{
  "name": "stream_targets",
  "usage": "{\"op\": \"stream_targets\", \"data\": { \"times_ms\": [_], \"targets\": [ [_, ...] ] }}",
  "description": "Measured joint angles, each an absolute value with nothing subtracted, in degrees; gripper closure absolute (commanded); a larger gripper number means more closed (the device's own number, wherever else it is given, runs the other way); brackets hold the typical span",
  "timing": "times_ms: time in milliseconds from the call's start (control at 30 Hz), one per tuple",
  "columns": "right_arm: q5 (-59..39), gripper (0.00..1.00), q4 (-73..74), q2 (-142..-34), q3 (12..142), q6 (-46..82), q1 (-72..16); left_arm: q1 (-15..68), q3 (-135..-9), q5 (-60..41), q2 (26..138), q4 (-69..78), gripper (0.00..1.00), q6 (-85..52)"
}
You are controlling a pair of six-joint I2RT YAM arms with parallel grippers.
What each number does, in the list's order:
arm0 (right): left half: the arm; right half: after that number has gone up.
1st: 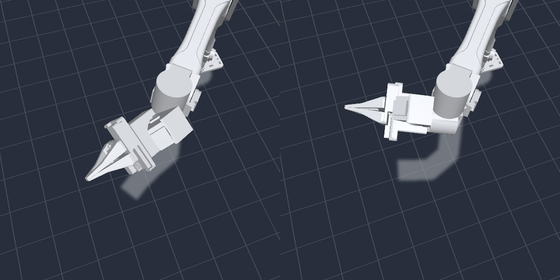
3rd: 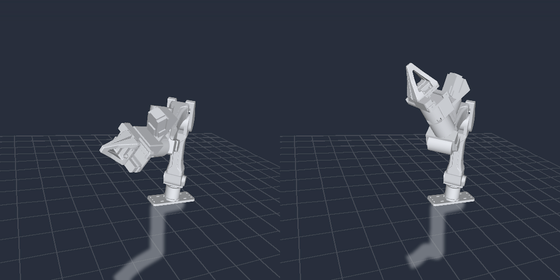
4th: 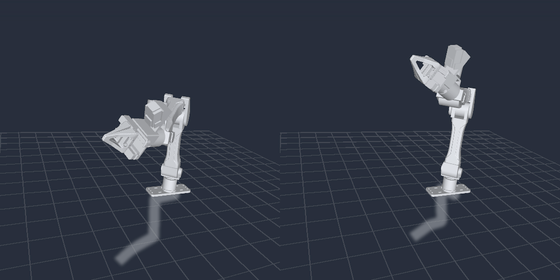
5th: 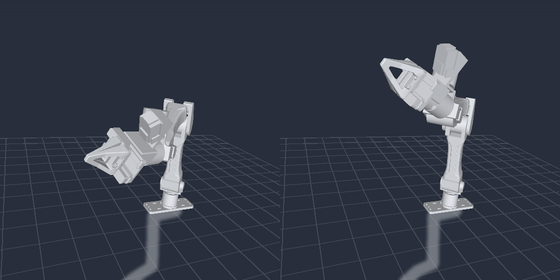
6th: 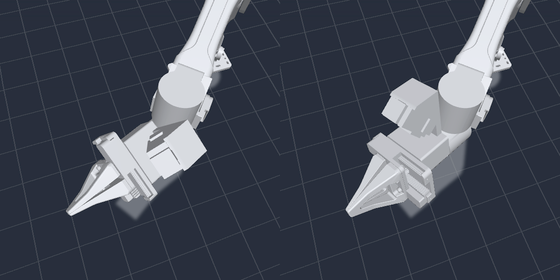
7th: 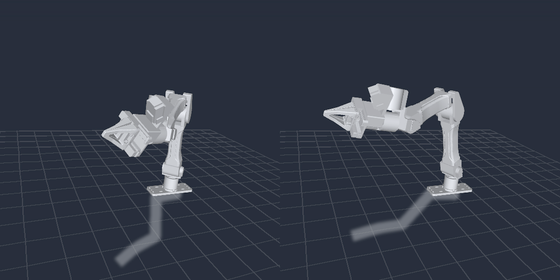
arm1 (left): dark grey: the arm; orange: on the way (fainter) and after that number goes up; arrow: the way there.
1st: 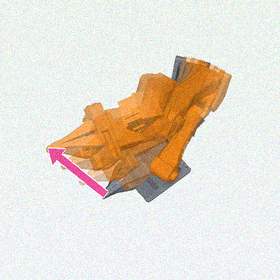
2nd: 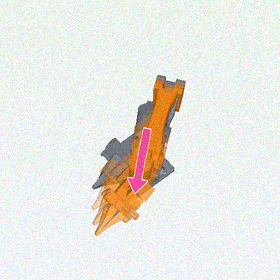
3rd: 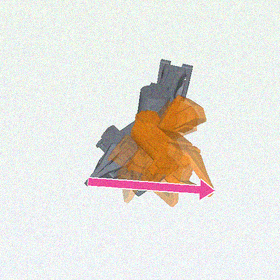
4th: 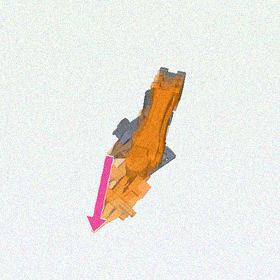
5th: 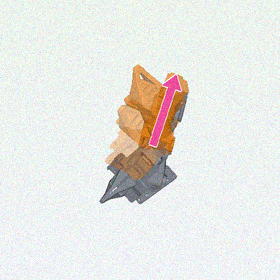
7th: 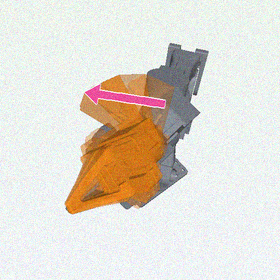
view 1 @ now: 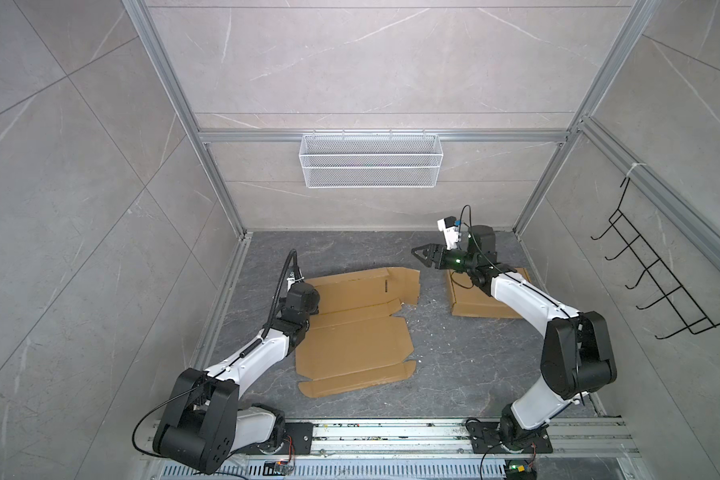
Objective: Fold the paper box
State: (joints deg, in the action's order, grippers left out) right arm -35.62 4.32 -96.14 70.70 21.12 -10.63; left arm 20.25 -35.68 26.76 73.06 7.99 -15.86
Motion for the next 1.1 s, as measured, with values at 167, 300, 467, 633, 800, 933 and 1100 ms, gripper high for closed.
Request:
{"op": "stream_targets", "data": {
  "times_ms": [167, 300, 467, 633, 800, 933, 1100],
  "targets": [
    [-26.76, 0.32, -3.53, -102.26, 78.17, 14.17, -9.08, 20.25, -35.68, 26.61, 73.08, 8.05, 1.0, -15.84],
    [-24.1, 0.33, -7.35, -106.67, 79.18, 9.04, -10.17, 20.25, -35.68, 26.52, 73.1, 8.12, 1.0, -15.84],
    [-24.25, 0.34, -13.89, -110.08, 79.94, 1.02, -14.11, 20.25, -35.68, 26.48, 73.1, 8.14, 1.0, -15.79],
    [-27.09, 0.35, -17.19, -109.38, 78.89, -4.45, -16.64, 20.25, -35.68, 26.44, 73.1, 8.14, 1.0, -15.77],
    [-29.19, 0.35, -20.69, -105.82, 76.44, -8.62, -17.02, 20.25, -35.68, 26.37, 73.1, 8.16, 1.0, -15.35],
    [-29.34, 0.35, -22.83, -103.74, 76.38, -11.53, -20.12, 20.25, -35.68, 26.37, 73.1, 8.14, 1.0, -15.35],
    [-29.36, 0.34, -25.1, -102.94, 76.38, -13.52, -23.2, 20.25, -35.68, 26.37, 73.1, 8.16, 1.0, -15.35]
  ]
}}
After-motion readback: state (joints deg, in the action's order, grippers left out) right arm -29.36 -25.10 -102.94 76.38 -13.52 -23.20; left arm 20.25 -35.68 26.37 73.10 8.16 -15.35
